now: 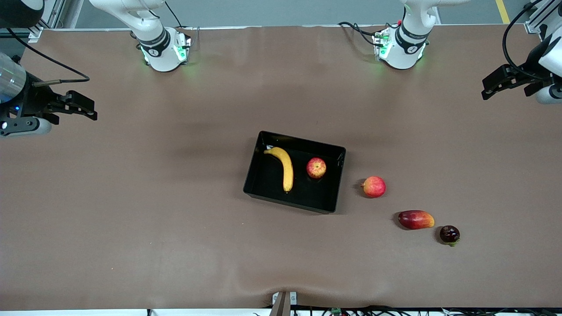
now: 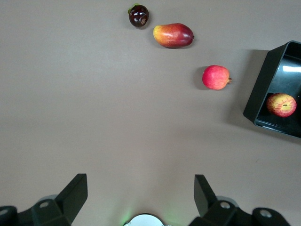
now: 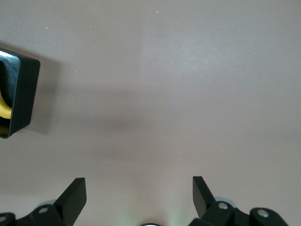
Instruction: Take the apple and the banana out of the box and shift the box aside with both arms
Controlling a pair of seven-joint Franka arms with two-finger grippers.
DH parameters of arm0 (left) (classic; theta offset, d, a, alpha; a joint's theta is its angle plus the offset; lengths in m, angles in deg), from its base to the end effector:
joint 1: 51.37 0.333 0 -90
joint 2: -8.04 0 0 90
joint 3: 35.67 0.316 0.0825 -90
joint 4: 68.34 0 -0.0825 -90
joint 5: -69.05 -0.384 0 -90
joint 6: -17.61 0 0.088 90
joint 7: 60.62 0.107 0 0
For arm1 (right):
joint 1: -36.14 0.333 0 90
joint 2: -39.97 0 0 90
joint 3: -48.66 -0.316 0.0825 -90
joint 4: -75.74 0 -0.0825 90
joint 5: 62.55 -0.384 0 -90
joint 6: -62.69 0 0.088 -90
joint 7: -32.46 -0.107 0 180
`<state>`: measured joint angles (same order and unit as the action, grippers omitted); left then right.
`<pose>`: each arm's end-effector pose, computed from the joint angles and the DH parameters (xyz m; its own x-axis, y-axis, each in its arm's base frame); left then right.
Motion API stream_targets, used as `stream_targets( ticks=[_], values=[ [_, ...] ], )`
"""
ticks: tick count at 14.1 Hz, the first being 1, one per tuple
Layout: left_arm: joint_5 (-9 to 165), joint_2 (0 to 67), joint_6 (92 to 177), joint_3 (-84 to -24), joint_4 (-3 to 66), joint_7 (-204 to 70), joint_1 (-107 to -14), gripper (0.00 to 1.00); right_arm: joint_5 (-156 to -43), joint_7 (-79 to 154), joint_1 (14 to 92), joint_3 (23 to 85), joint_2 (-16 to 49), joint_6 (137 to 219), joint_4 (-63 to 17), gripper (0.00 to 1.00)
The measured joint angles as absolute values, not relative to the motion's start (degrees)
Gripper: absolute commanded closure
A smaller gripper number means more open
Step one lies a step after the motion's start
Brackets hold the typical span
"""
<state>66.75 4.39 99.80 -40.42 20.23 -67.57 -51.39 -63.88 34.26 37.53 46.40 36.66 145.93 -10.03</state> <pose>0.5187 -0.0402 0.6587 0.9982 0.0439 -0.0419 0.0417 -0.9978 -0.0507 0.5586 0.0377 0.6170 0.9901 0.0975 -0.1008 0.0951 -0.9951 -0.0287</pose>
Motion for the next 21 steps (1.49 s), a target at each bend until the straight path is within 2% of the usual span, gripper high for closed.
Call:
stream_targets(
  ticks=[6,9,14,21],
  values=[
    [66.75,5.11,99.71,-41.03,20.28,-67.57,-51.99,0.0,-63.88,34.26,37.53,46.4,36.65,145.93,-10.03,0.0],
    [66.77,8.31,100.15,-43.89,20.34,-67.57,-53.02,0.0,-63.88,34.26,37.53,46.4,36.64,145.95,-10.03,0.0],
    [66.86,17.43,109.63,-48.46,20.52,-79.48,-58.71,0.0,-63.88,34.26,37.53,46.4,36.62,145.96,-10.02,0.0],
    [66.87,31.72,127.42,-48.88,20.59,-107.56,-70.6,0.0,-63.88,34.26,37.51,46.45,36.6,145.96,-10.02,0.0]
  ],
)
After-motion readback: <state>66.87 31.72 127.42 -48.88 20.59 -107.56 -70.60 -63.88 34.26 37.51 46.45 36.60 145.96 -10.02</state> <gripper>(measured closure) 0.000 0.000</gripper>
